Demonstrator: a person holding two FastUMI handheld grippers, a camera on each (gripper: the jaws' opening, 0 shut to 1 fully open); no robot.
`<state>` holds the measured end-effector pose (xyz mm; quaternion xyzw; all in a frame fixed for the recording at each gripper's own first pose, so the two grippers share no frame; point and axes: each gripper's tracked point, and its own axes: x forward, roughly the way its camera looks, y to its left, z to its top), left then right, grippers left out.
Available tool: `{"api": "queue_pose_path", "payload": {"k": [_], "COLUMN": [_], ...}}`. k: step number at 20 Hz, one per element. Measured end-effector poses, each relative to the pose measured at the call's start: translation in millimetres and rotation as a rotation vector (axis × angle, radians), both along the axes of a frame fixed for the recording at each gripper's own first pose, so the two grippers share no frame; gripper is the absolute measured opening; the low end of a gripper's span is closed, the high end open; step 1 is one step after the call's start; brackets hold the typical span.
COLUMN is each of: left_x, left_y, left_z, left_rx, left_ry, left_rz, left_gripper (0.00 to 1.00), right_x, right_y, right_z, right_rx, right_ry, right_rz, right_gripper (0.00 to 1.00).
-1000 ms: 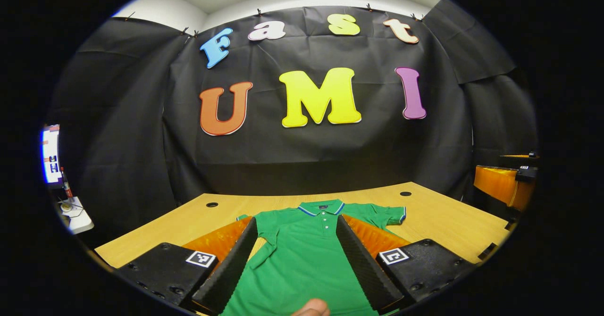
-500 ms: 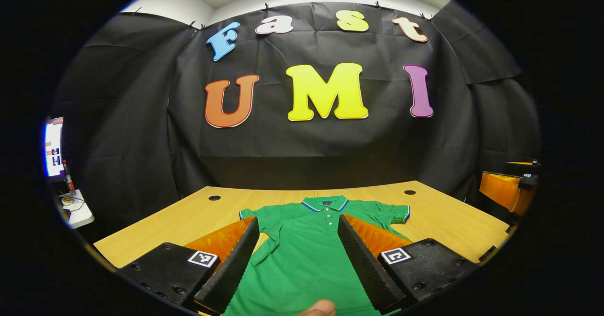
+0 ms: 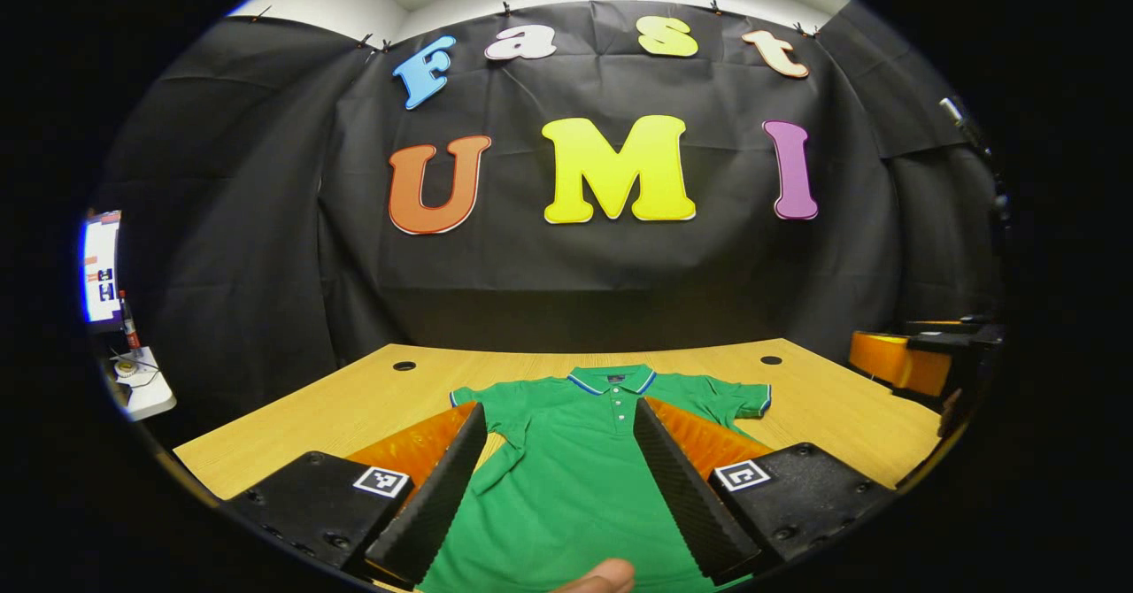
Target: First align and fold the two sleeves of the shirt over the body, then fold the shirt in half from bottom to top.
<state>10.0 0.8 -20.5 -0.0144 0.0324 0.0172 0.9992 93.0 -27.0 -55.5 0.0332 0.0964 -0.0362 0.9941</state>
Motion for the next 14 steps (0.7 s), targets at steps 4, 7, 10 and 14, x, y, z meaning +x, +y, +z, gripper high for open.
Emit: {"api": "queue_pose_path", "payload": {"k": [4, 7, 10, 14], "left_x": [0, -1, 3, 6], "left_y": [5, 9, 17, 20], "left_z": [0, 5, 3, -5], "left_rx": [0.009, -0.005, -0.022, -0.047], "left_ry": [0.001, -0.015, -0.009, 0.018], "left_rz": [0.013, 0.017, 0.025, 0.037], "left_gripper": [1.0, 1.0, 1.0, 1.0], "right_x": [77, 121, 154, 193], "right_y": [-14, -19, -24, -37], "right_z": [-32, -71, -103, -137], "right_rx": [-0.06, -0.019, 0.026, 0.078], "right_ry": [0.089, 0.208, 0.298, 0.369], "right_rz": [-0.051, -0.076, -0.116, -0.193], "right_gripper": [0.95, 0.95, 0.95, 0.95]}}
